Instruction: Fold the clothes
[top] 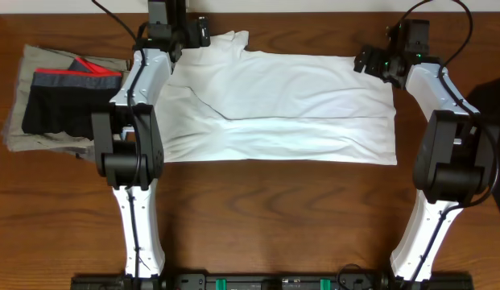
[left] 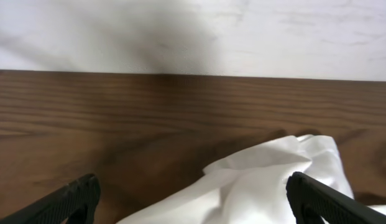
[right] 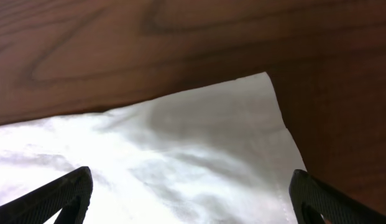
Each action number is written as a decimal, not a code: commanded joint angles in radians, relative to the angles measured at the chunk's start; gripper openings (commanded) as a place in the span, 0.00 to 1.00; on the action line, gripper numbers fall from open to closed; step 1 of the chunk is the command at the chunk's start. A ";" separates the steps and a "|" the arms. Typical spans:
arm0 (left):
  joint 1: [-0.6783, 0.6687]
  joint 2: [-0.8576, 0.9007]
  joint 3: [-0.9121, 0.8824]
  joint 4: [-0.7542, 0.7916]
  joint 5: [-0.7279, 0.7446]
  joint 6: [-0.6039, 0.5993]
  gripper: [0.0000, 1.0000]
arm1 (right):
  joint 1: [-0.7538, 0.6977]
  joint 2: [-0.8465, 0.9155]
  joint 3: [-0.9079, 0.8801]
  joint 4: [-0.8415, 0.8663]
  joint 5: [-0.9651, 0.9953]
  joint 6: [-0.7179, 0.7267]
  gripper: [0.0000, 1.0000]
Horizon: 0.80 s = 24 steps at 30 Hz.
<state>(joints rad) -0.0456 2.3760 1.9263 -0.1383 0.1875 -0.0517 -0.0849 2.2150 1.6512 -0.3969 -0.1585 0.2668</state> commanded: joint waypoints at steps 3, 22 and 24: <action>0.027 0.019 0.017 -0.006 0.022 -0.001 0.97 | 0.008 0.008 0.010 -0.008 -0.007 -0.013 0.99; 0.042 0.078 0.016 -0.059 0.145 0.060 0.97 | 0.023 0.008 0.010 -0.016 -0.011 -0.013 0.99; 0.043 0.087 0.016 -0.064 0.145 0.060 0.97 | 0.026 0.008 0.010 -0.018 -0.011 -0.013 0.99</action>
<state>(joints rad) -0.0055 2.4451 1.9263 -0.2008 0.3149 -0.0116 -0.0677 2.2154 1.6512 -0.4110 -0.1638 0.2665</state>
